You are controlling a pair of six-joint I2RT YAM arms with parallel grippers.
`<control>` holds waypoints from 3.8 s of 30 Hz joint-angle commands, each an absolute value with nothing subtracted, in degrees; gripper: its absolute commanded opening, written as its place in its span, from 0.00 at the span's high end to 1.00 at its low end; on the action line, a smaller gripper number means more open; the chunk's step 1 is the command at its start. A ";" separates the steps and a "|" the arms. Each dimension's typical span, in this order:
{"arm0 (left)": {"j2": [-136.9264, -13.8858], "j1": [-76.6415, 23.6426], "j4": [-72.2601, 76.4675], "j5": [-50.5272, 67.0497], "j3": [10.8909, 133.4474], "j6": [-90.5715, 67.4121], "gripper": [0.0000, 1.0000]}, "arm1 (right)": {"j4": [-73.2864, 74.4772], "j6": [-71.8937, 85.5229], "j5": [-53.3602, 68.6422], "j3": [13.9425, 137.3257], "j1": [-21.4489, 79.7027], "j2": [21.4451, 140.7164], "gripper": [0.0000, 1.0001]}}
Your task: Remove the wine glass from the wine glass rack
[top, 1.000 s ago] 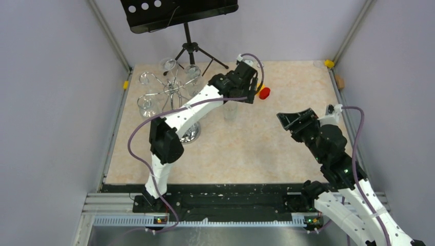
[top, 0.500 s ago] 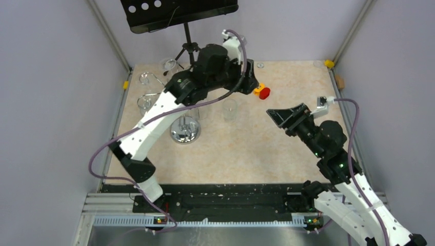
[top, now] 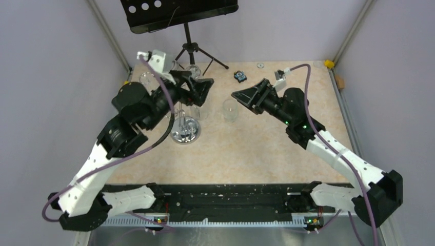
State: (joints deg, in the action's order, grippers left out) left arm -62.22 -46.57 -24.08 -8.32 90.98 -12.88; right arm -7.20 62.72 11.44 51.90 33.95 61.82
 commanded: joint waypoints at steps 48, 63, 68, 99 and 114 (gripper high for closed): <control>-54.91 -46.65 -25.00 -32.61 81.02 -8.69 0.20 | -16.35 66.14 15.03 74.12 43.42 85.13 0.64; -55.04 -46.59 -25.48 -32.67 81.41 -9.05 0.19 | -13.81 66.26 18.00 76.01 43.42 86.89 0.74; -55.01 -46.64 -25.67 -32.78 81.39 -9.05 0.19 | -13.59 66.65 18.79 76.45 43.42 87.47 0.71; -54.93 -46.66 -25.57 -34.97 81.06 -9.70 0.18 | -12.00 75.82 13.34 75.49 44.92 81.02 1.00; -60.81 -41.67 -31.97 -30.92 86.43 -15.06 0.16 | -10.68 73.50 10.10 79.32 49.67 84.23 1.00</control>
State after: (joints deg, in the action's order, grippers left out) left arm -61.36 -43.05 -31.92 -33.04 85.08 -13.10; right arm -5.96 73.67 9.17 75.18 47.29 84.71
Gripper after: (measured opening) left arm 0.834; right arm 0.025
